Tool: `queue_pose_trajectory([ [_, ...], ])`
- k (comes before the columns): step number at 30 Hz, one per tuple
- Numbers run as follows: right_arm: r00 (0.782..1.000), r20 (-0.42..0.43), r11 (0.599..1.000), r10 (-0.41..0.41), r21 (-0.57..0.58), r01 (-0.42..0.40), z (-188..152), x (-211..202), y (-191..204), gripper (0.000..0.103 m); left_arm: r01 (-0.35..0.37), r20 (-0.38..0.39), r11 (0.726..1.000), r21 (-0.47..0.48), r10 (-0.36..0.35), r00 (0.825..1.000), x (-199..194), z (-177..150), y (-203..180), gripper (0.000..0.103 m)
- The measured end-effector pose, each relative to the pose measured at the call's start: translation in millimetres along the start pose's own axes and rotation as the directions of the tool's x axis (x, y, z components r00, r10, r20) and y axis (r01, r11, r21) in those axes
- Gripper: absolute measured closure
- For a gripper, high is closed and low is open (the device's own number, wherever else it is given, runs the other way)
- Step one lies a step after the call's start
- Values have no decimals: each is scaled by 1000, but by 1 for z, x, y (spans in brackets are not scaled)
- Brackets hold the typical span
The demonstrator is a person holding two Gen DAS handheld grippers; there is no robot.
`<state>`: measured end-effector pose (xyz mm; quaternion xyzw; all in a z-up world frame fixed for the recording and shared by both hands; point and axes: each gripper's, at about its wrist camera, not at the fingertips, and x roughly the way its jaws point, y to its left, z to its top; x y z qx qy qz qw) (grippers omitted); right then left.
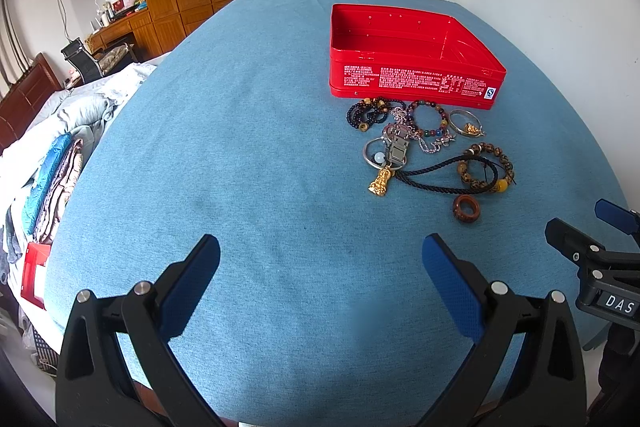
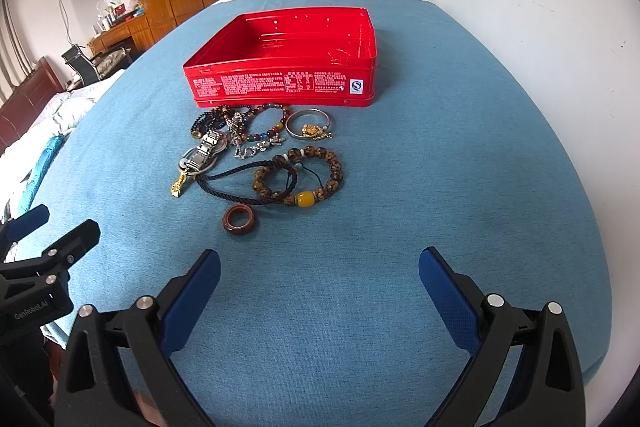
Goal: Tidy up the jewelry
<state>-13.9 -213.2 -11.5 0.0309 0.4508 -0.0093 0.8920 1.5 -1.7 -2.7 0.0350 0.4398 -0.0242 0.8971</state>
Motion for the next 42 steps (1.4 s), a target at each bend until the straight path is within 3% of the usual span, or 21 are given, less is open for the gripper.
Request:
queue_pose_trajectory([
  [16, 1000, -6, 1000, 6, 1, -6, 1, -1, -1, 4, 5, -11, 1000, -4, -5, 1000, 6, -1, 1, 3],
  [23, 1000, -21, 999, 12, -41, -13, 12, 7, -4, 4, 16, -41, 998, -61, -19, 999, 18, 12, 17, 3],
  [27, 997, -47, 997, 67, -34, -69, 25, 12, -11, 4, 28, -52, 997, -70, -32, 998, 28, 26, 22, 3],
  [34, 977, -99, 981, 187, 77, -180, 51, 32, -39, 4, 87, -86, 993, -73, -93, 992, 49, 61, 16, 4],
  [36, 971, -112, 975, 211, 102, -200, 57, 39, -45, 4, 102, -102, 993, -59, -108, 989, 57, 72, 9, 8],
  [39, 966, -140, 973, 215, 114, -200, 66, 51, -53, 16, 133, -139, 990, -34, -137, 981, 71, 86, -6, 24],
  [42, 955, -172, 965, 244, 138, -222, 72, 63, -59, 30, 158, -179, 987, -10, -157, 971, 87, 96, -21, 25],
])
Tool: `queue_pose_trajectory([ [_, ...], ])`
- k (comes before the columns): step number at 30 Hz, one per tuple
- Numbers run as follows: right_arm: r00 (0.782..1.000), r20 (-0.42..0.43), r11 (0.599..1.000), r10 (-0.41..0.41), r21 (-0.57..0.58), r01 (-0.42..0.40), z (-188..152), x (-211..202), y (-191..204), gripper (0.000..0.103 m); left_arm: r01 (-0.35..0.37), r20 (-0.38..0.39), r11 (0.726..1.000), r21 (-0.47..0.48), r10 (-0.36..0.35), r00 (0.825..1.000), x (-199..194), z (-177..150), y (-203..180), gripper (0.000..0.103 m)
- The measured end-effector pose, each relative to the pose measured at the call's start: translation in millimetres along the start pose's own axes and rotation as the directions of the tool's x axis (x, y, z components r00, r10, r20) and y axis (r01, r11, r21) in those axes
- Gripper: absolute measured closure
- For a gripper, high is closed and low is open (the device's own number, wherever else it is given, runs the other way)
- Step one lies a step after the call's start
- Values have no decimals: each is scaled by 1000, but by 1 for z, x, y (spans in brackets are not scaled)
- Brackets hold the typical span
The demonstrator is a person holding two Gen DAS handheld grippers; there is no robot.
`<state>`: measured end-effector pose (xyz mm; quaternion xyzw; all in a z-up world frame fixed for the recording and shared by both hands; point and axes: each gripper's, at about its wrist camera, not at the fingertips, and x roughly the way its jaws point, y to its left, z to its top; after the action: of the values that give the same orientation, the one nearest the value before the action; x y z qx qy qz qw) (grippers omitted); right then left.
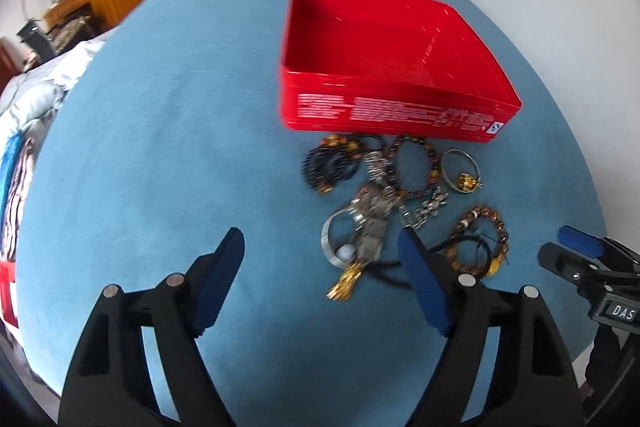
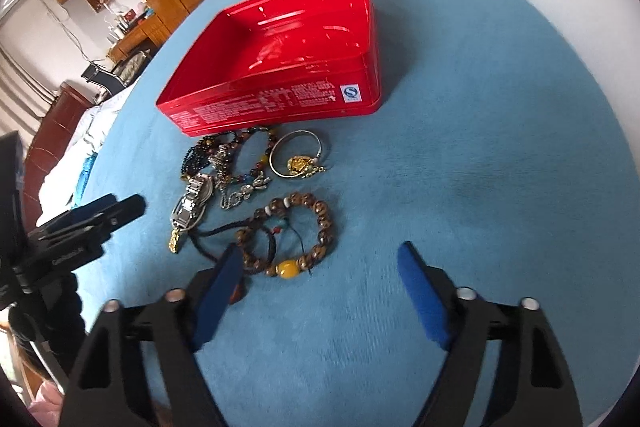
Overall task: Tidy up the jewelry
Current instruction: 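Grasp the silver watch with the left tool while the right tool moves toward the silver bangle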
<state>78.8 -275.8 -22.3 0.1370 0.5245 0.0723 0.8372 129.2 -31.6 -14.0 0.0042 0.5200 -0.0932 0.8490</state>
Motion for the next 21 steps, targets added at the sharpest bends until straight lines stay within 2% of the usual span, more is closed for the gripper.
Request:
queue_pose_trajectory([
  [2, 1000, -19, 1000, 16, 15, -15, 7, 7, -6, 39, 1, -39, 1000, 20, 0, 999, 16, 9, -8, 27],
  [5, 999, -33, 999, 25, 21, -24, 14, 13, -11, 43, 10, -77, 999, 31, -8, 997, 31, 17, -15, 32],
  [11, 998, -50, 999, 35, 11, -34, 31, 24, -11, 46, 41, -137, 997, 70, -31, 990, 51, 23, -30, 37],
  [14, 998, -55, 999, 37, 0, -37, 37, 27, -9, 46, 46, -166, 996, 78, -32, 986, 61, 23, -32, 45],
  [16, 998, -58, 999, 37, -6, -38, 41, 30, -7, 46, 58, -187, 995, 76, -43, 982, 67, 24, -32, 57],
  [21, 997, -72, 999, 38, -10, -39, 47, 38, -4, 46, 65, -194, 993, 95, -46, 980, 76, 26, -35, 62],
])
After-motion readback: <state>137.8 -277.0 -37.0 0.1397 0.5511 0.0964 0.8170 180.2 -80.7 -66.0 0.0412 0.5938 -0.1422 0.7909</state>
